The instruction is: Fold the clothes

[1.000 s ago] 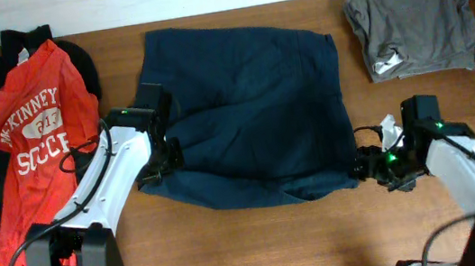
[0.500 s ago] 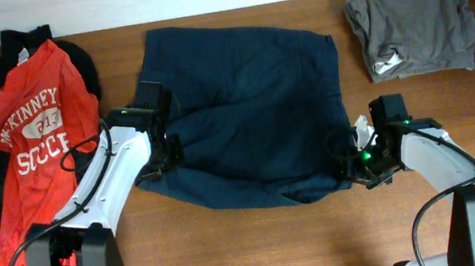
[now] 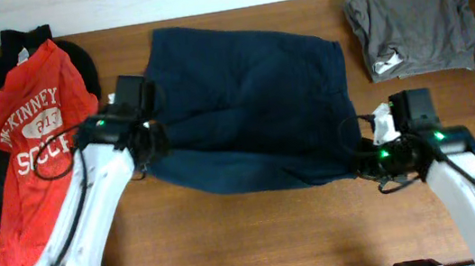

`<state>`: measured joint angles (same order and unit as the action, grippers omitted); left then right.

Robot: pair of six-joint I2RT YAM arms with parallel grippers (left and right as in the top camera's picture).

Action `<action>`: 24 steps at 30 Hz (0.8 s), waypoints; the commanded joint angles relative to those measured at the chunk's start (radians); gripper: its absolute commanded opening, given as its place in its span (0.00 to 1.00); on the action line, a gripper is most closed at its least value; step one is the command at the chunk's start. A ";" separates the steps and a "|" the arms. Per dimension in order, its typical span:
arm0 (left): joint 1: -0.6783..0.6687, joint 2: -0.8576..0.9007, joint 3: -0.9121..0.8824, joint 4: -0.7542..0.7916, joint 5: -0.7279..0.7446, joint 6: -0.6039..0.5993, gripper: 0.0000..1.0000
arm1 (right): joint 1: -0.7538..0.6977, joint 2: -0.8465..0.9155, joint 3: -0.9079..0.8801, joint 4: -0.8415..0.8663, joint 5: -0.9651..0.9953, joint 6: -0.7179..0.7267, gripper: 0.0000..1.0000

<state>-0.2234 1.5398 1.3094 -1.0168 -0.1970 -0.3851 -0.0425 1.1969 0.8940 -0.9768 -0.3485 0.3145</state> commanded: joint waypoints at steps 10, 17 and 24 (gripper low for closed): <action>0.010 -0.264 0.026 -0.085 -0.114 0.012 0.01 | 0.002 -0.275 0.055 -0.248 0.132 0.069 0.05; 0.010 -0.223 0.011 0.062 -0.113 0.013 0.01 | 0.002 -0.301 0.054 -0.189 0.204 0.095 0.09; 0.010 -0.062 0.011 0.260 -0.113 0.012 0.01 | 0.002 -0.093 0.054 0.020 0.230 0.086 0.09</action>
<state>-0.2363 1.4185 1.3144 -0.8211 -0.1917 -0.3851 -0.0345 1.0473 0.9333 -1.0035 -0.2474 0.3973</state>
